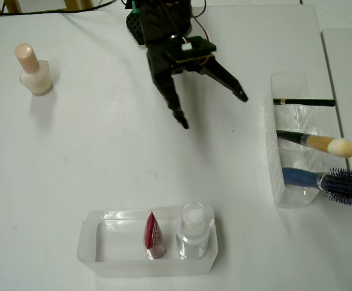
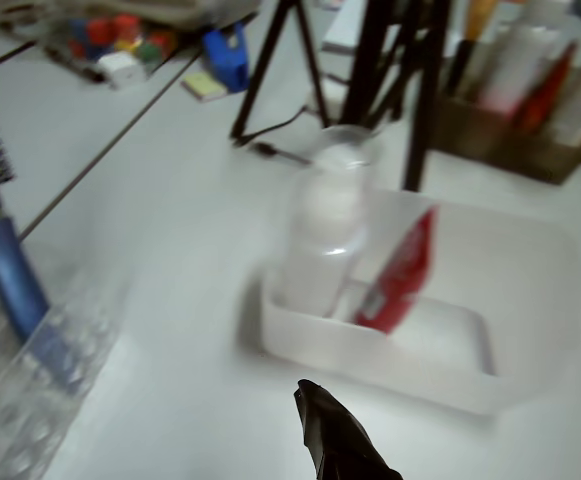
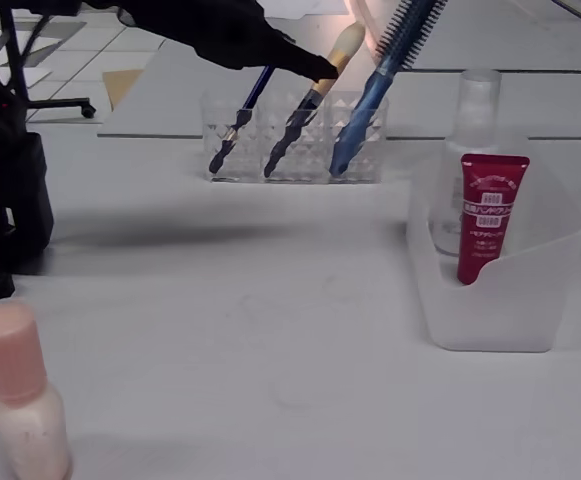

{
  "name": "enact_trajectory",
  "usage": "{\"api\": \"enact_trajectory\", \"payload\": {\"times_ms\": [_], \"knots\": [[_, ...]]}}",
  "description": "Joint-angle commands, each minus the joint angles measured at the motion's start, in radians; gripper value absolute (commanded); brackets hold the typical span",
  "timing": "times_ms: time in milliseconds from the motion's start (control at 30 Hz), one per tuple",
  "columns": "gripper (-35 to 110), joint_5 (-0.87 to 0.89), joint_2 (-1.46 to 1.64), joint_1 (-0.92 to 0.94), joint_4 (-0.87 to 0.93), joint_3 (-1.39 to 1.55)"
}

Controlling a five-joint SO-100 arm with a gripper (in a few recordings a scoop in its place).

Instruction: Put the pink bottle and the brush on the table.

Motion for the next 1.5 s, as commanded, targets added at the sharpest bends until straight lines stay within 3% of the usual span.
{"api": "enact_trajectory", "payload": {"times_ms": [0,733,1467], "knots": [[53,-0.014,-0.057,-0.063,-0.051,-0.071],[45,-0.017,-0.563,-0.351,-0.285,-0.397],[39,-0.018,-0.930,-0.397,-0.379,-0.675]]}}
